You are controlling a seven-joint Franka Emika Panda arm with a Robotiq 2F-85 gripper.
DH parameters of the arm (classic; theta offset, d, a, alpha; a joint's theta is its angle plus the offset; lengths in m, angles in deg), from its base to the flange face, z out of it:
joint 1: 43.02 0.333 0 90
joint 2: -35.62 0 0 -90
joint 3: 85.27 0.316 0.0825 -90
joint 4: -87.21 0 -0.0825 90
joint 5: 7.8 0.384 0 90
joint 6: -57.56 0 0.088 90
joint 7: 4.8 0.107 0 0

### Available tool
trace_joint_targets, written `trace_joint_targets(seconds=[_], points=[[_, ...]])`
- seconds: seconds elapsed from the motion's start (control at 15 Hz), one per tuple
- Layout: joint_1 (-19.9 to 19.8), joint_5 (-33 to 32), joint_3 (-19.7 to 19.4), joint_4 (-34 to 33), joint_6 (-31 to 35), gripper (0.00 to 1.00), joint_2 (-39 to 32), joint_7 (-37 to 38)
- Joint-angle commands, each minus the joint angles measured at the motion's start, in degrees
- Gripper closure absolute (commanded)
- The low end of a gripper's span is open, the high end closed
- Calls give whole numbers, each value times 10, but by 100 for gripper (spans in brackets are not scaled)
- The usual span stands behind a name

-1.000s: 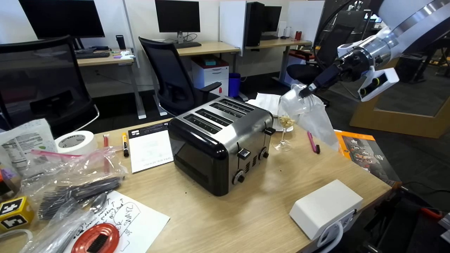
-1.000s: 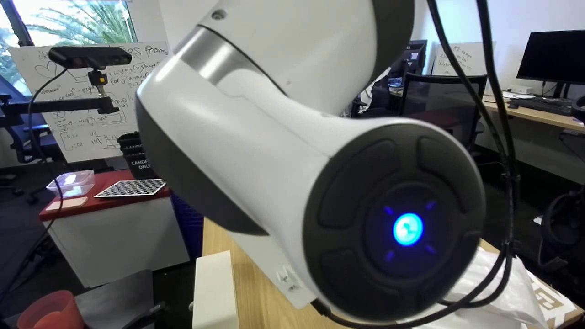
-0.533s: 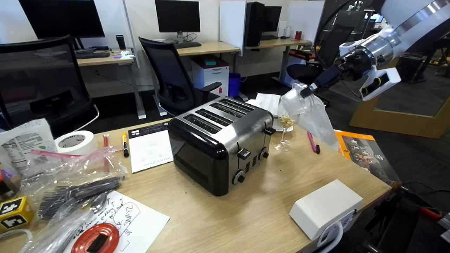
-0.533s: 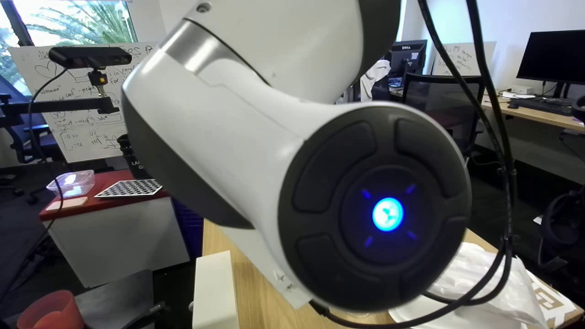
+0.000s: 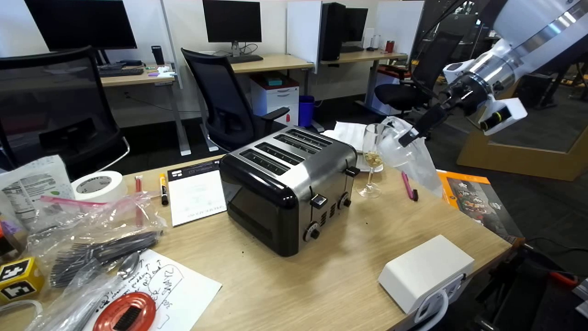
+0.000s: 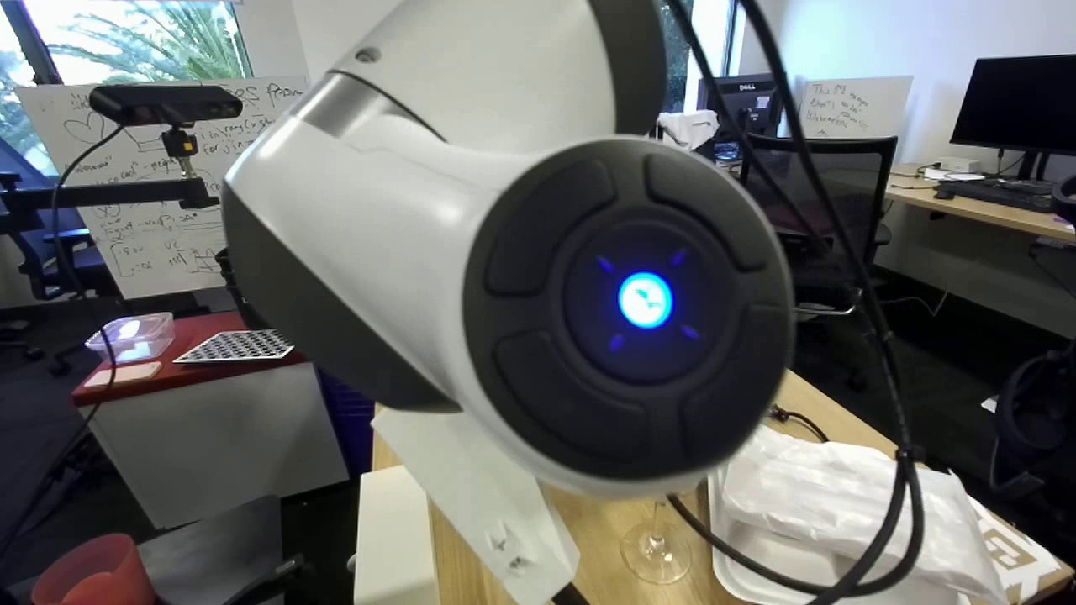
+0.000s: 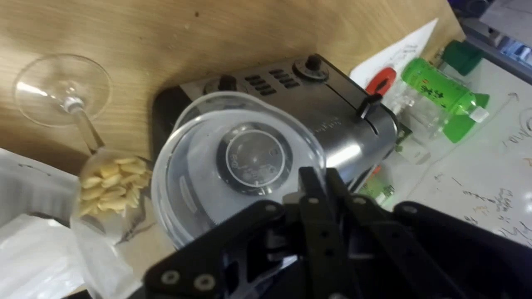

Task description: Pour the contents in the small clear bowl on the left into the glass on the right

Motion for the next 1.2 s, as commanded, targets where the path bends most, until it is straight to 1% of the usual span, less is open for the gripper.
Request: trace_joint_targets(seconds=[0.0,0.27,0.4,0.53,0.67,0.8,0.93,1.13], points=[[22,-64,32,42,115,98,25,50],[58,-146,70,74,224,98,17,133],[69,-208,82,89,270,98,4,203],[74,-271,82,102,289,98,-8,273],[73,-326,76,111,290,98,-19,332],[73,-359,71,113,285,98,-31,371],[73,-376,69,109,294,98,-48,401],[66,-429,67,109,305,98,-70,464]])
